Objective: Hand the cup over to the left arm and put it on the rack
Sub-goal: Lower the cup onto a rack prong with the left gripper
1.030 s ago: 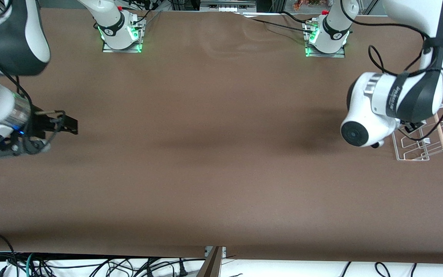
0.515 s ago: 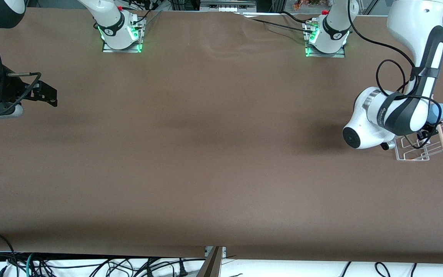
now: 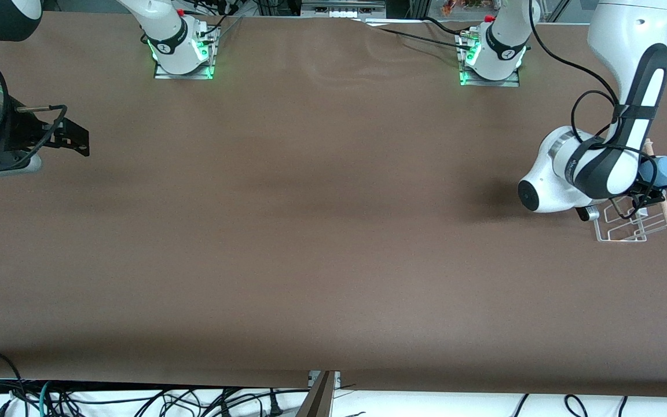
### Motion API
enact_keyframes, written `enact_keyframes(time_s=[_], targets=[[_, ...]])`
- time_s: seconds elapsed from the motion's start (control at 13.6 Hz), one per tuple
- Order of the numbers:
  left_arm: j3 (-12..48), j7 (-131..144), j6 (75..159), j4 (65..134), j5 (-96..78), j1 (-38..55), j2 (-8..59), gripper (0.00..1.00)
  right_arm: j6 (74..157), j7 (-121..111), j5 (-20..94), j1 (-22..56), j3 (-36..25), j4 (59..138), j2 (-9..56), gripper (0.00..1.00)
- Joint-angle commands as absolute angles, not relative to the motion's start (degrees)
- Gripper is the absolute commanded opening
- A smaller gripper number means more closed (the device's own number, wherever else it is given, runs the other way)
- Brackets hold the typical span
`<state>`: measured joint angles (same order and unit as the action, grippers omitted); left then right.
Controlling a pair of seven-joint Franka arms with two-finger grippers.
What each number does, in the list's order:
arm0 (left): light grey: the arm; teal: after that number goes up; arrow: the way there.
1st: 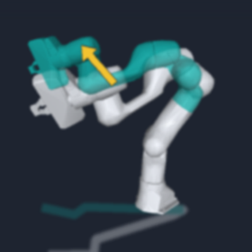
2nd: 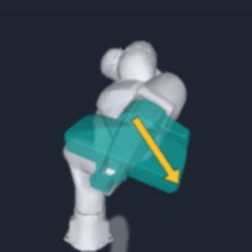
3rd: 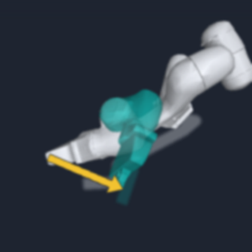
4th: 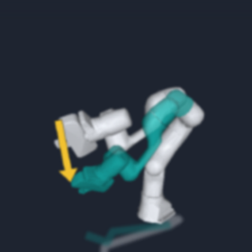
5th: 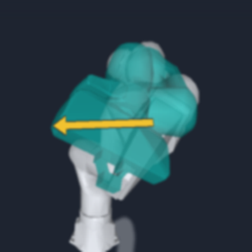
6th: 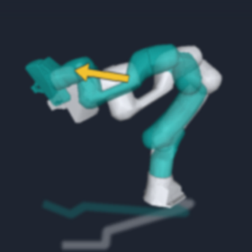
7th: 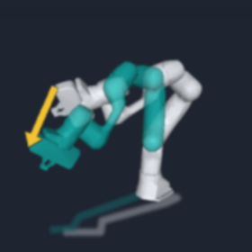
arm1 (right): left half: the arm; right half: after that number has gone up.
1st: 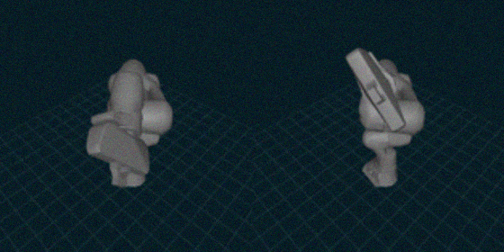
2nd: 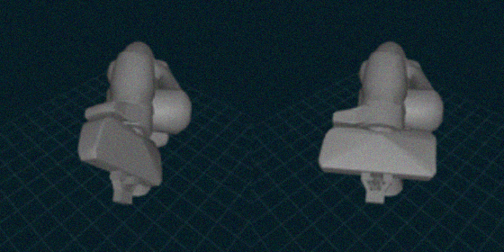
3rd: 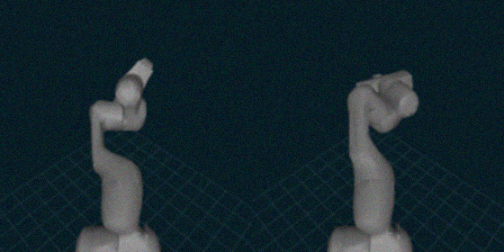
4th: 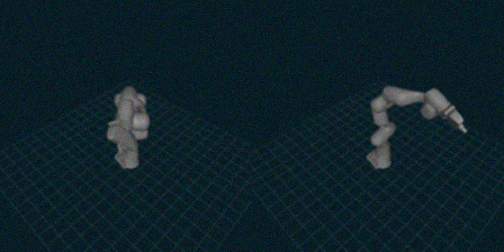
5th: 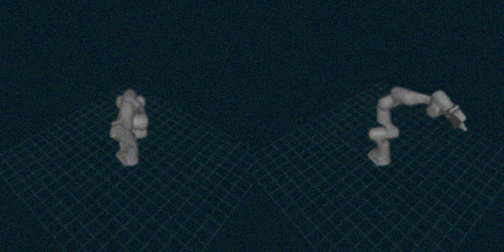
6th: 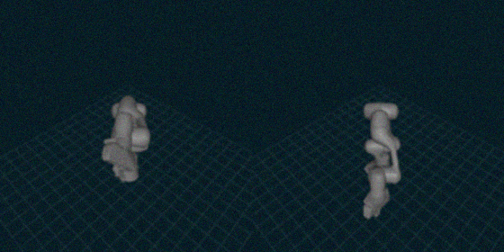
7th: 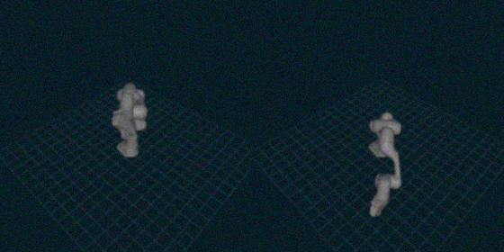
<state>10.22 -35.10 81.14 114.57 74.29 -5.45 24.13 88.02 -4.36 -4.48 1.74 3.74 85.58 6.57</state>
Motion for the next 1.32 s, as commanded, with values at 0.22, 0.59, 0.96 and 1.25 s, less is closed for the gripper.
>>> enact_keyframes(time_s=[0.22, 0.59, 0.96, 1.25], targets=[[10.81, -34.01, 82.88, 117.42, 76.2, -6.86, 21.01, 0.05, 87.28, -4.66, -4.57, 1.23, 4.48, 85.52, 5.71, 1.0], [10.81, -33.05, 83.49, 118.56, 77.43, -7.82, 20.66, 0.05, 87.28, -4.66, -4.57, 1.23, 4.57, 85.52, 5.71, 1.0], [10.81, -29.1, 86.12, 122.34, 80.24, -8.7, 19.69, 0.06, 87.28, -4.66, -4.57, 1.32, 4.57, 85.52, 5.71, 1.0], [10.81, -24.61, 89.56, 124.54, 82.62, -10.9, 19.78, 0.06, 87.36, -4.66, -4.57, 1.32, 4.57, 85.52, 5.71, 1.0]])
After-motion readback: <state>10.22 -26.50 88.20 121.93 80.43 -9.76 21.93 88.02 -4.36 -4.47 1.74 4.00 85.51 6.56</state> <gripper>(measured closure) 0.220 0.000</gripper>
